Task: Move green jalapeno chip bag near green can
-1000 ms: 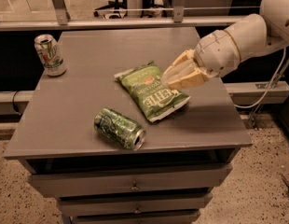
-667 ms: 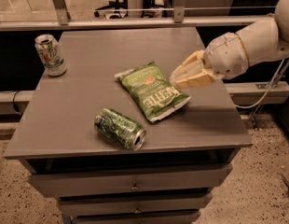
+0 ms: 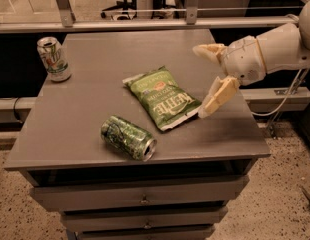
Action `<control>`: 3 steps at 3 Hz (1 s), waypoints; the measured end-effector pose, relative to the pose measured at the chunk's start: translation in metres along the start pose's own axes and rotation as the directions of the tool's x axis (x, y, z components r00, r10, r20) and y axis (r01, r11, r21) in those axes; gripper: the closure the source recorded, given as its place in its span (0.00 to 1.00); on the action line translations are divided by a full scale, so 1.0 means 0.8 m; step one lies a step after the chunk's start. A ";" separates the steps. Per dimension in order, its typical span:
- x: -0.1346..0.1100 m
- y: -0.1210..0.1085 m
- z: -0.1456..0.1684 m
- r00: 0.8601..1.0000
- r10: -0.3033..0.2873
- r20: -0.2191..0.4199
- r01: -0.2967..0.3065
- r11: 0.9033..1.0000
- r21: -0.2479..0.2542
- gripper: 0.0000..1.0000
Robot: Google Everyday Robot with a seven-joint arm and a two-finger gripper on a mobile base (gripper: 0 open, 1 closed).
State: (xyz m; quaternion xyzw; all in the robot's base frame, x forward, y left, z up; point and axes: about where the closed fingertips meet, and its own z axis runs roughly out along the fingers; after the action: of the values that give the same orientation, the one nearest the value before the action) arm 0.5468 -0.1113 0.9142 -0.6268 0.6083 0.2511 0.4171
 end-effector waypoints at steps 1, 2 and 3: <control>0.000 0.000 0.000 1.000 0.000 0.000 0.000 1.000 0.000 0.00; 0.003 -0.005 0.011 1.000 -0.007 0.001 0.007 1.000 -0.019 0.00; 0.015 -0.019 0.026 1.000 -0.014 0.000 0.014 0.999 -0.037 0.00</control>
Offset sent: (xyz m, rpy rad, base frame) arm 0.0149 0.0090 -0.0142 -0.0073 0.0102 0.0398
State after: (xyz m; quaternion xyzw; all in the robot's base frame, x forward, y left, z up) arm 0.5675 -0.1020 0.8970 -0.6386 0.5992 0.2594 0.4072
